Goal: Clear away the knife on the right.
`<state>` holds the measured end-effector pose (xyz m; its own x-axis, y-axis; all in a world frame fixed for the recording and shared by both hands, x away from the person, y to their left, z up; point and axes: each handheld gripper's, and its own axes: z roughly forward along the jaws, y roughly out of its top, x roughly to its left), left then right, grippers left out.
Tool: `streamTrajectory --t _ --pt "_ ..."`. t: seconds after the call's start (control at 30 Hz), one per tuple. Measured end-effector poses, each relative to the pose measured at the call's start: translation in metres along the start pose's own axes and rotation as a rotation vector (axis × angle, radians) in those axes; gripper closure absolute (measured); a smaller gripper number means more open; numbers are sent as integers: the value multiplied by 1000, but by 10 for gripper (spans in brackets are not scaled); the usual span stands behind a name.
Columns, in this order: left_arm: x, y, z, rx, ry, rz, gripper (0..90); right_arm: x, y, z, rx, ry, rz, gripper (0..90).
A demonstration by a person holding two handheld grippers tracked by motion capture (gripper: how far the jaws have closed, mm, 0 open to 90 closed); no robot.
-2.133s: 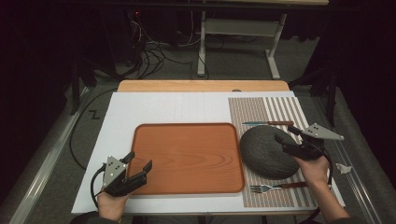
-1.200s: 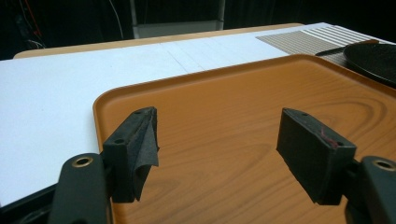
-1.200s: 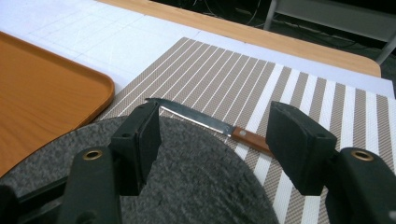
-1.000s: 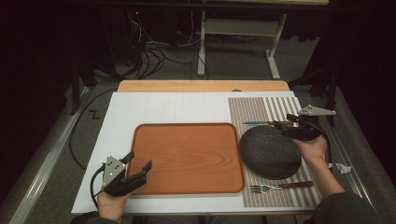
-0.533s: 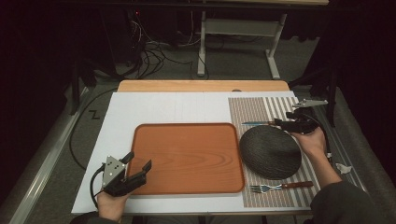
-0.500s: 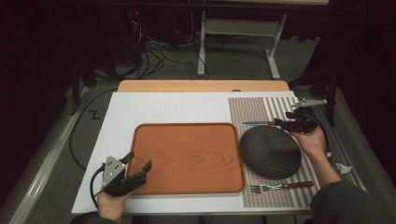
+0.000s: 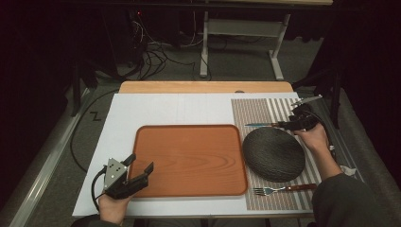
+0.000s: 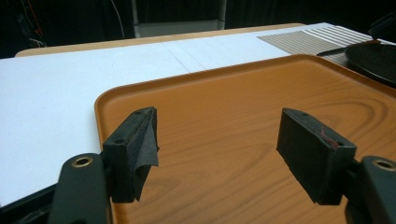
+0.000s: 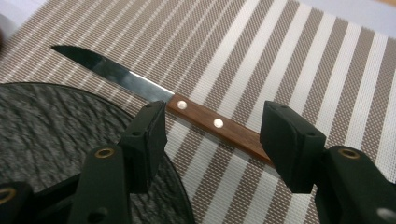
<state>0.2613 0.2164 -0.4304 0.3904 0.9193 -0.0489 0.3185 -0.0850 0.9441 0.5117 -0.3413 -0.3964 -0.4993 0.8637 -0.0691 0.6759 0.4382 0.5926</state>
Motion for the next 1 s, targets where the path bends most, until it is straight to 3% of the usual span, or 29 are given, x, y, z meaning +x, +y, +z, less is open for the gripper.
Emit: streamTrajectory --t 0.47,0.5,0.67,1.0 --pt "1 -1 2 12 25 -11 287 -3 10 17 76 20 -14 458" --pt "0 -1 1 8 23 -11 287 -1 11 20 108 13 -34 465" --pt "1 -2 1 10 25 -14 287 -2 11 23 118 20 -33 479" --pt "0 -2 1 13 22 -14 284 3 12 24 120 -20 -89 528"
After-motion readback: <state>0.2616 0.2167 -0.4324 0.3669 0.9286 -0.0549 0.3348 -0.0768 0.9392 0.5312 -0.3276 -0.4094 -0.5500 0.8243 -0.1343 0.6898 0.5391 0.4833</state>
